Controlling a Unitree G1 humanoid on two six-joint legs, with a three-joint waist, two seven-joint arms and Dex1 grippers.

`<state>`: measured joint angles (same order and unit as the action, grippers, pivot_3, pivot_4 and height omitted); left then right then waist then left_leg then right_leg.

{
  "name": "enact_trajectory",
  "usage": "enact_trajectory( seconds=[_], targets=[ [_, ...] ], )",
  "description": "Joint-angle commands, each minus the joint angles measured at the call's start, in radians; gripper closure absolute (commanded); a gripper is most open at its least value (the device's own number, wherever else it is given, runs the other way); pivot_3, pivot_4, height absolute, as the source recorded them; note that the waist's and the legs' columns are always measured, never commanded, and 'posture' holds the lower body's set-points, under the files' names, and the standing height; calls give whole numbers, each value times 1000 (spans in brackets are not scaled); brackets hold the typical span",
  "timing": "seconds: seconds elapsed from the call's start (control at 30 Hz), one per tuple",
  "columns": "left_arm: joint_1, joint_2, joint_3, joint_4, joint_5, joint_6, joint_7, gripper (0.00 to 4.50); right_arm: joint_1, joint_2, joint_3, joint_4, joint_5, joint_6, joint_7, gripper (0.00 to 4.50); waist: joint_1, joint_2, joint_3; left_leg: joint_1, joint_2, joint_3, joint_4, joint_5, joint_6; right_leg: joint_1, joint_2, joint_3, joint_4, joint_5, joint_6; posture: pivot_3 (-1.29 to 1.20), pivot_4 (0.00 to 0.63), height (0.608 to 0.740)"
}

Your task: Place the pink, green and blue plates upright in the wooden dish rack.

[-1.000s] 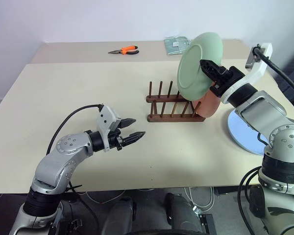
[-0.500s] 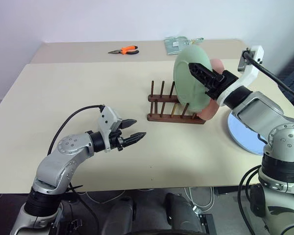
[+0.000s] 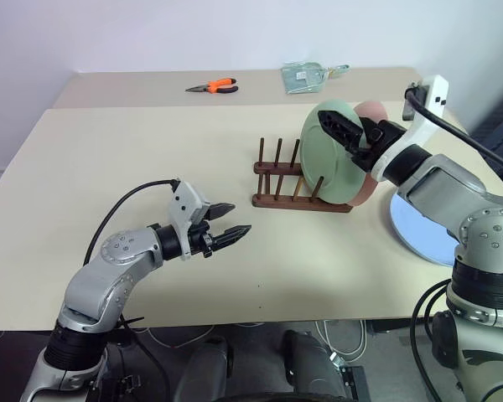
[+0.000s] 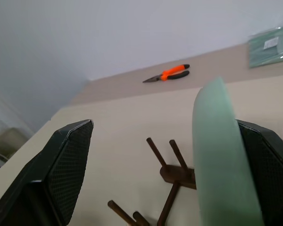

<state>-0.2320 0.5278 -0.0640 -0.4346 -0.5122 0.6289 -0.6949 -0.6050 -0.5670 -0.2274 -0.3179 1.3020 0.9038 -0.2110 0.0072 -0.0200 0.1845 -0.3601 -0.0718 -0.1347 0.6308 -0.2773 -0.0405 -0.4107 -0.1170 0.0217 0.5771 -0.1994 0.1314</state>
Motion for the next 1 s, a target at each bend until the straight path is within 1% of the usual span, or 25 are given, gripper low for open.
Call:
enact_trajectory(
  seconds=[0.03,0.13,0.17,0.2,0.23,0.27,0.53,0.67,0.73,0.83,1.0],
  targets=[
    [-14,-5,0,-28,-6,-4,0,1454,-33,-7,-13,4,-4,13,20,1327,0,0,0,0,0,0,0,0,0,0,0,0,0,0,0,0,150,740],
    [-13,-4,2,-30,-5,-3,3,1454,-46,-16,-12,22,-12,28,40,2877,-2,0,0,0,0,0,0,0,0,0,0,0,0,0,0,0,150,740],
    [-10,-4,3,-33,-5,-3,4,1454,-52,-18,-13,27,-14,32,44,3278,-3,0,0,0,0,0,0,0,0,0,0,0,0,0,0,0,150,740],
    [-8,-3,4,-34,-5,-2,5,1454,-58,-19,-15,32,-15,37,49,3894,-3,0,0,0,0,0,0,0,0,0,0,0,0,0,0,0,150,740],
    [-7,-3,4,-36,-5,-2,6,1454,-63,-18,-18,35,-12,42,52,4342,-2,1,0,0,0,0,0,0,0,0,0,0,0,0,0,0,150,740],
    [-7,-3,5,-36,-5,-1,7,1454,-68,-18,-20,37,-9,46,55,4482,-2,1,0,0,0,0,0,0,0,0,0,0,0,0,0,0,150,740],
    [-8,-4,3,-36,-3,-1,14,1454,-91,-3,-39,59,25,58,52,4482,3,1,0,0,0,0,0,0,0,0,0,0,-1,0,1,0,150,740],
    [-8,-3,3,-37,-3,-1,15,1454,-119,30,-95,94,128,32,-11,4482,3,1,1,0,0,0,0,0,0,0,0,0,0,0,1,0,150,740],
    [-9,-4,2,-36,-3,0,15,1454,-122,30,-104,102,146,32,-28,4482,3,1,1,0,0,0,0,0,0,0,0,0,0,0,0,0,150,740],
    [-14,-5,-2,-33,-3,-1,14,1454,-103,32,-94,104,139,39,-40,4482,3,1,1,-1,0,0,0,0,0,-1,0,0,-1,0,0,0,150,740],
    [-13,-5,-4,-32,-5,0,12,1454,-75,63,-107,120,171,24,-84,4482,3,1,1,-1,0,0,0,0,0,-1,0,0,-1,0,0,0,150,740]
  ],
)
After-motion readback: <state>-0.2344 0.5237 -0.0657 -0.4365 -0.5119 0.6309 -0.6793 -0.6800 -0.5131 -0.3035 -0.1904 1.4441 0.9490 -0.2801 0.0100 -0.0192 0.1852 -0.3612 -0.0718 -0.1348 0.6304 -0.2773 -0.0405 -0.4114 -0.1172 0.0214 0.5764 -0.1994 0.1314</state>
